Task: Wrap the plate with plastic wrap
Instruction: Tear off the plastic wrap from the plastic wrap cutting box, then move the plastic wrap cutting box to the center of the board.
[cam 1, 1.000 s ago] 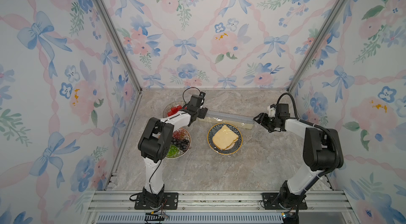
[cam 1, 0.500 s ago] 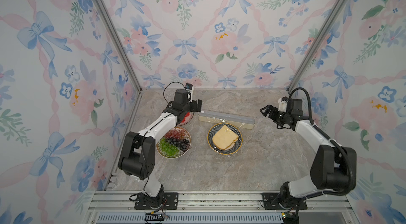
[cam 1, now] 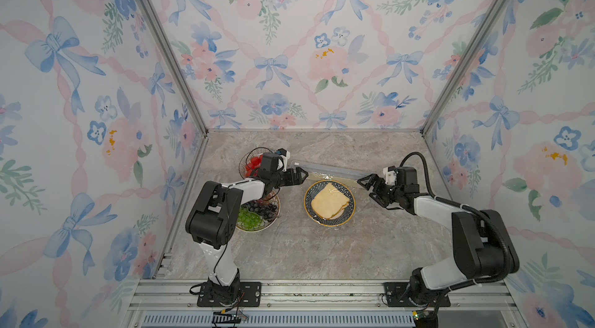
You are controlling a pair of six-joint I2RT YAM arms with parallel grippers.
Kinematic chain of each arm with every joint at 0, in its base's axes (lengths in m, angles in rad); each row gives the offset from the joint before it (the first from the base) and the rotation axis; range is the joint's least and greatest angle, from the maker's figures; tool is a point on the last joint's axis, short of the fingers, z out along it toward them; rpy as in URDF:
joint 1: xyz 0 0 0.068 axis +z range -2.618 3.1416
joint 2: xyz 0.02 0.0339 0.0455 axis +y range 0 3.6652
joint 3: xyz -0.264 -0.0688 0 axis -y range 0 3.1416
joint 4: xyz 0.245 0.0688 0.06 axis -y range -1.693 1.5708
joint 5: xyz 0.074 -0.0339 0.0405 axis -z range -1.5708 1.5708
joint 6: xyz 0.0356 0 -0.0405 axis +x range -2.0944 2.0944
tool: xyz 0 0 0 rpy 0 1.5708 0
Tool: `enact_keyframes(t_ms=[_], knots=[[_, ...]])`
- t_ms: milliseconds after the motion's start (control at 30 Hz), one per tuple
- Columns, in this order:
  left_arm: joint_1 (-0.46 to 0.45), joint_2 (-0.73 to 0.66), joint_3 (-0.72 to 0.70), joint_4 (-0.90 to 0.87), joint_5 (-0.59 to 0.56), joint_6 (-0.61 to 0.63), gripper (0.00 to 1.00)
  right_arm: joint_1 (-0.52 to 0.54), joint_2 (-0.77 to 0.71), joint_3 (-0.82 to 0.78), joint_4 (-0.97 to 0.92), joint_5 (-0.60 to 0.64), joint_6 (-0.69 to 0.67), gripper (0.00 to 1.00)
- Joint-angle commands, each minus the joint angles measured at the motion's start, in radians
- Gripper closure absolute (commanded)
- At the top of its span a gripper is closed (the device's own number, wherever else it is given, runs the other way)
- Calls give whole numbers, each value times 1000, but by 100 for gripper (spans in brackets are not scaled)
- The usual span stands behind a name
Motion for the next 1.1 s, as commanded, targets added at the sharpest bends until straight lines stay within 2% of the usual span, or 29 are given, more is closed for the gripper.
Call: enact_keyframes(t_ms=[0,267,333,467,600,733,867,1067], knots=[[-9,49,67,81,69,-45,4,-3,68,78,124,-24,49,3],[5,193,235,79,34,-42,8,-71,231,225,162,-30,28,2],[15,183,233,74,-3,-30,10,-91,209,226,114,-2,-15,2],[22,79,168,45,-75,55,11,-104,92,208,-36,43,-151,2],[7,-60,68,24,-53,129,13,-45,-44,207,-206,64,-353,1],[-36,-133,-13,24,31,134,14,54,-97,168,-196,46,-378,3],[-91,-97,-19,27,99,133,14,144,-59,166,-139,44,-363,2],[-131,11,47,32,106,165,14,174,69,220,-100,46,-349,0]])
